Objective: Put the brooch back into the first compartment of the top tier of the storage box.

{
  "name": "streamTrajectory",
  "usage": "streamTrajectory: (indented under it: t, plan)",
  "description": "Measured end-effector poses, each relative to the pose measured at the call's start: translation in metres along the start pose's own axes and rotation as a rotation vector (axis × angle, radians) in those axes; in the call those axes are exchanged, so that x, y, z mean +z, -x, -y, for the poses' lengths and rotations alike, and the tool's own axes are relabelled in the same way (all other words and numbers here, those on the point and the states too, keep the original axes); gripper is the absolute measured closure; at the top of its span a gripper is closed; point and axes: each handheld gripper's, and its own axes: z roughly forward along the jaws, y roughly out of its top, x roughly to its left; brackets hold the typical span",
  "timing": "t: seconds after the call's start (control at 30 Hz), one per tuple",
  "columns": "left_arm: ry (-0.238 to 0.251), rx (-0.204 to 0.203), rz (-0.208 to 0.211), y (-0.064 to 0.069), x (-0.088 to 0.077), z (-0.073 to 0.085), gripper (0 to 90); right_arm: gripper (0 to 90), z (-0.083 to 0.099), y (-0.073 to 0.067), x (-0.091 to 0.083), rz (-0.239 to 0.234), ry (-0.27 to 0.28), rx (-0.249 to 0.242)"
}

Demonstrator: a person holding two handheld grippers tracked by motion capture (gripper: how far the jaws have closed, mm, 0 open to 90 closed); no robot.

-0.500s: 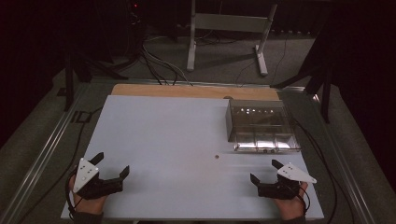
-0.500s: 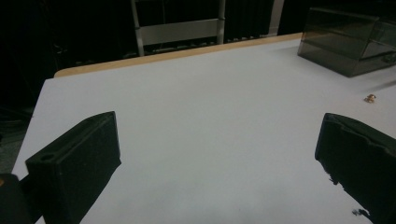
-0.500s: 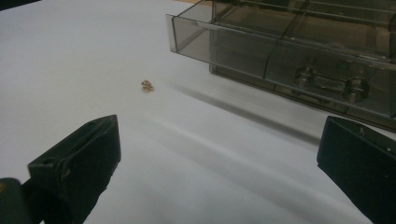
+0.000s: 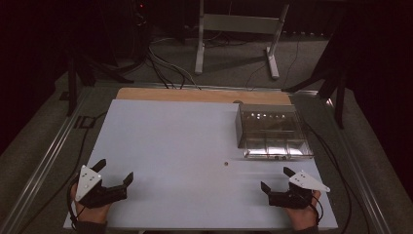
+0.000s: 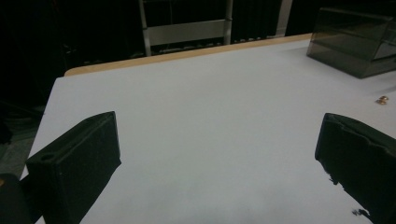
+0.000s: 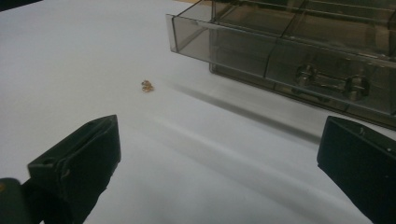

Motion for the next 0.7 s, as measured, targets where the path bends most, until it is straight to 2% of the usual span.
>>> streamTrajectory:
  t: [0.3,0.7]
  plan:
    - [0.004,-0.005,-0.003,-0.001,0.001,0.001,0.7,0.3,-0.004,-0.007,-0.001,0.016,0.002,0.034]
    - [-0.002,-0.018,-0.007,-0.002,0.002,0.003,0.7,0.4,-0.022,-0.021,0.011,-0.002,-0.033,0.005]
